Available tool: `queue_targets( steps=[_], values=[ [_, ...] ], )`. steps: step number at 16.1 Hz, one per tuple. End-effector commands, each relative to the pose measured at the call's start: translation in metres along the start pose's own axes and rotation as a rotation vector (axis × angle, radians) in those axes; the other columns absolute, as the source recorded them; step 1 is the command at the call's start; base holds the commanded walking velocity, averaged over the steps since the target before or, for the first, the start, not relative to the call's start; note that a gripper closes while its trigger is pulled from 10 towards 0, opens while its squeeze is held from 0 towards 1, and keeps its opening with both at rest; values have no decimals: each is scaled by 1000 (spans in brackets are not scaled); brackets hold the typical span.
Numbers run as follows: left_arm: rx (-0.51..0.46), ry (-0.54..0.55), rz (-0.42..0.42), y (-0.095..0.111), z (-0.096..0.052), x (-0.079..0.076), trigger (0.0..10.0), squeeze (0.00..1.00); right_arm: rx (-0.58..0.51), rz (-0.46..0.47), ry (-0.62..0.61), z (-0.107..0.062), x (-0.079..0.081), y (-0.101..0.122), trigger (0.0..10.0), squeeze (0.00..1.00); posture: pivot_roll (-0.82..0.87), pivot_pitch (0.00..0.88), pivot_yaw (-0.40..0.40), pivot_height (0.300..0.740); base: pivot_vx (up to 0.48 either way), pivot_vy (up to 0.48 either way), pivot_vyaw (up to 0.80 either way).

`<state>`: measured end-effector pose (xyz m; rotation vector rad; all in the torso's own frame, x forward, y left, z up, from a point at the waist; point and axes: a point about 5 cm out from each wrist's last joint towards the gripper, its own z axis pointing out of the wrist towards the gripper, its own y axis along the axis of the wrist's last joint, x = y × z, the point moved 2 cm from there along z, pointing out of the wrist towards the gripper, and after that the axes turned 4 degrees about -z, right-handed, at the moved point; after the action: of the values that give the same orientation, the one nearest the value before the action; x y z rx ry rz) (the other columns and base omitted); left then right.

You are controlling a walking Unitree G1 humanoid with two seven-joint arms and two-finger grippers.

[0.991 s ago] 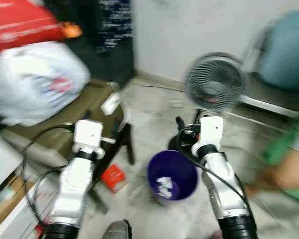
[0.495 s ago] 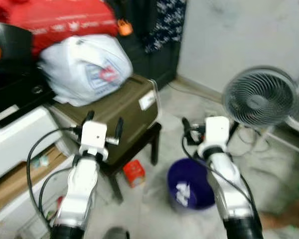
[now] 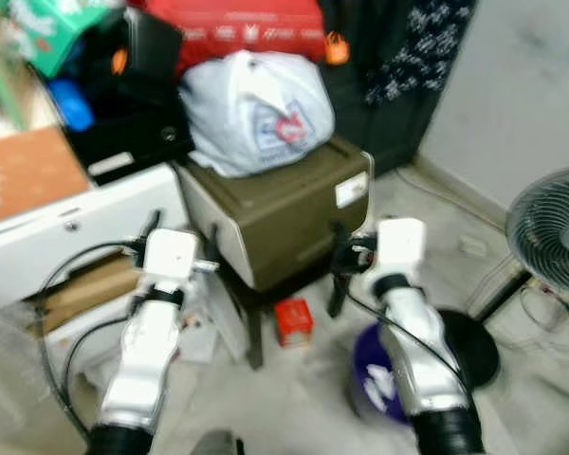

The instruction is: Clean up the room

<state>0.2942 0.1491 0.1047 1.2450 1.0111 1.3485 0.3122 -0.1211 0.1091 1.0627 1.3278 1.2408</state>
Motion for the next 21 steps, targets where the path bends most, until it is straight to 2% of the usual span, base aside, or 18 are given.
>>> queue_targets(
  steps=[1,7,11,14,17,21],
  values=[
    [-5,-10,-1,2,1,-6,10000,0,6,-13,-3,2,-4,0,10000,0,7,0,-1,740,0,0,800],
    [2,-18,-2,2,0,-5,10000,0,1,-7,-10,3,-2,1,10000,0,9,0,3,740,0,0,800],
    [17,-43,-20,0,2,-9,10000,0,5,-10,-26,4,-5,0,10000,0,5,0,4,740,0,0,0],
    [26,-50,-24,-1,2,-9,10000,0,8,-17,-25,4,-4,-1,10000,0,4,0,2,740,0,0,800],
    [20,-107,-51,1,3,-17,10000,0,11,-20,-35,6,-5,-1,10000,0,2,0,2,740,0,0,0],
    [12,-125,-56,3,2,-18,10000,0,12,-22,-36,7,-5,-1,10000,0,5,0,-1,740,198,0,0]
  ],
)
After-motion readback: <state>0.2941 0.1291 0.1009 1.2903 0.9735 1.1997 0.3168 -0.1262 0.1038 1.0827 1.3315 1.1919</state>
